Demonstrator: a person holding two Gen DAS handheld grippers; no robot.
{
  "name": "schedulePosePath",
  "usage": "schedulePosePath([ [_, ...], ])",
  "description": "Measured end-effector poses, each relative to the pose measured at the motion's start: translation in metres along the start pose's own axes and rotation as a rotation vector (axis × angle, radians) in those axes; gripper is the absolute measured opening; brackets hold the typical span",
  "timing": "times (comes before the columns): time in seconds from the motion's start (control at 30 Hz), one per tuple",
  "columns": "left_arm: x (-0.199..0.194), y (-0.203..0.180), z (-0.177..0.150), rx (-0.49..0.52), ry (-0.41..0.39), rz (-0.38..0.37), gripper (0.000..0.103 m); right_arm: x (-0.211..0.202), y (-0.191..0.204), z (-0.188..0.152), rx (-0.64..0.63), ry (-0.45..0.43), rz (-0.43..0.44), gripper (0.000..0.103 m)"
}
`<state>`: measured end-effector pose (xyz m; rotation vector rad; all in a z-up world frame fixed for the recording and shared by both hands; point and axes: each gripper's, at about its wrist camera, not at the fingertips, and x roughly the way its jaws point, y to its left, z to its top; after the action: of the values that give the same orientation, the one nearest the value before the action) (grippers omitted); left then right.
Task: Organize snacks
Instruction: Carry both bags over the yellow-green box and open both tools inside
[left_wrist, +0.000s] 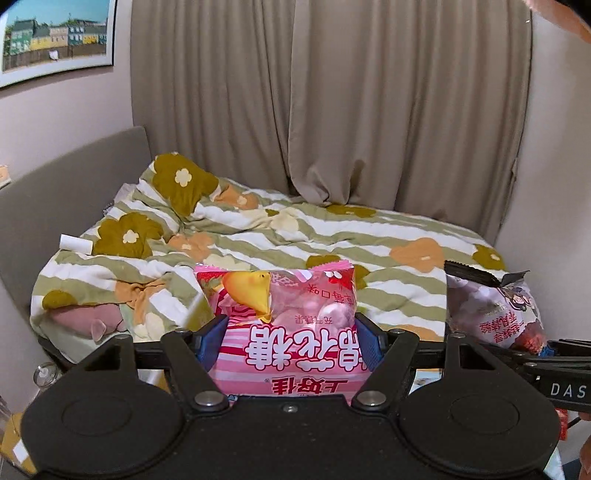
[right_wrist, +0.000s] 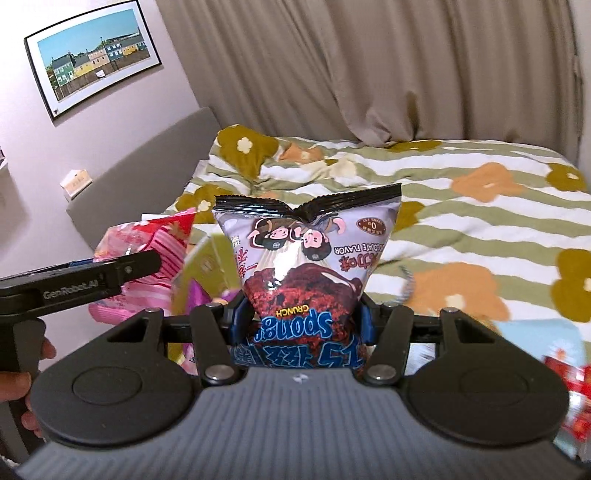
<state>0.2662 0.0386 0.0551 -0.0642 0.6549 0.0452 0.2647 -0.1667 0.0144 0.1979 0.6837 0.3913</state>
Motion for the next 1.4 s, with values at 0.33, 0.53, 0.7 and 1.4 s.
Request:
schedulePosePath([
  [0.33,0.114,0.060,0.017,0.030,0.203,-0.127,0.076,0.094,0.033,0.018,0.088,0.072,-0.097,0.070],
  [0.53,0.154,0.073,0.011,0.049,0.272,-0.192,0.103,0.129,0.035,0.017,0.147,0.115,-0.172,0.070],
  [0.7,0.148,0.084,0.007,0.068,0.266,-0.183,0.103,0.141,0.036,0.012,0.170,0.143,-0.205,0.070],
  [1.4,0.120,0.106,-0.017,0.020,0.282,-0.133,0.103,0.173,0.044,0.018,0.205,0.119,-0.120,0.103],
])
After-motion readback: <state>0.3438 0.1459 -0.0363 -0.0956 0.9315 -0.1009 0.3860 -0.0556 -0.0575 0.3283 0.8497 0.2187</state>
